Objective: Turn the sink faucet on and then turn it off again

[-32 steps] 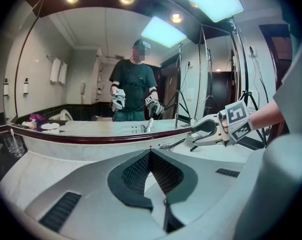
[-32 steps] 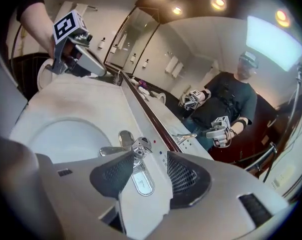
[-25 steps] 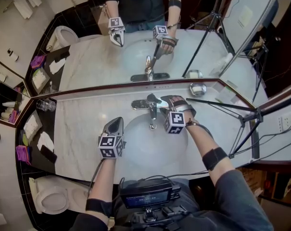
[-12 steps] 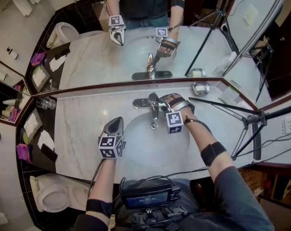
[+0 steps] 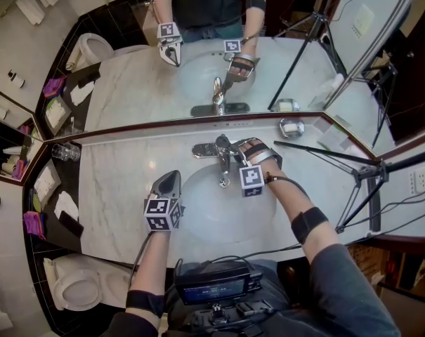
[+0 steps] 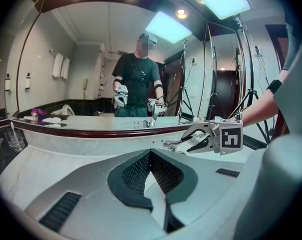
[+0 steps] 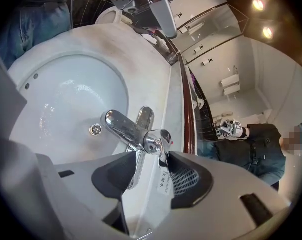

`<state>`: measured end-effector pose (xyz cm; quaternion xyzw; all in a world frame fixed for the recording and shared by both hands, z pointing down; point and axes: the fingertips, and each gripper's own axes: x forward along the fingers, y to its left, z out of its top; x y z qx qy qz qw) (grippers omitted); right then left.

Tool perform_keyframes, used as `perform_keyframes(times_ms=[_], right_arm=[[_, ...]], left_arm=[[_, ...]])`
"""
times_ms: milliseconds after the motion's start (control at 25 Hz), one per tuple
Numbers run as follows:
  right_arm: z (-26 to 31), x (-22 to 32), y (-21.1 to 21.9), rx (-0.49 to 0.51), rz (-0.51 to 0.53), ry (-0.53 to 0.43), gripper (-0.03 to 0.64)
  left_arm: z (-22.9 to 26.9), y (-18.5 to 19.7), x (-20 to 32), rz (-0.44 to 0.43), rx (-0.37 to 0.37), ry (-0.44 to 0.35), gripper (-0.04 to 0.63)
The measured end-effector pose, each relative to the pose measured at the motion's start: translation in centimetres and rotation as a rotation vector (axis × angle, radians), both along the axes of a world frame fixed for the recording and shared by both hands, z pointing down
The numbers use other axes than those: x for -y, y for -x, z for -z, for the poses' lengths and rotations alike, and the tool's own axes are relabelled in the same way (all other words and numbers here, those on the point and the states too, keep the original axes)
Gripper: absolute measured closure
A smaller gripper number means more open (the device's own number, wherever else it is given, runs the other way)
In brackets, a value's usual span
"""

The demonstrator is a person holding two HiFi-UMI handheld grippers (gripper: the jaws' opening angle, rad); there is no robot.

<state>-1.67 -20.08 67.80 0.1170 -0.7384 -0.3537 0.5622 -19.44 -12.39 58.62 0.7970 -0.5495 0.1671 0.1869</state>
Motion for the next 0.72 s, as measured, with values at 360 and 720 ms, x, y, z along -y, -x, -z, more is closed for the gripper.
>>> perform_keyframes(times_ms=[360,720], right_arm=[[-0.6,-0.3,-0.4,-0.014,-0.015,0.000,0.408],[-1.2,-0.3,-0.9,-0.023,-0.031,-0.004,0.411]], left_arm=[[0.1,0.1,0.0,-0.002,0.000,-0.004,0.594],[0.3,0.0,0.0,-0.001,0.003,-0.004,0.594]])
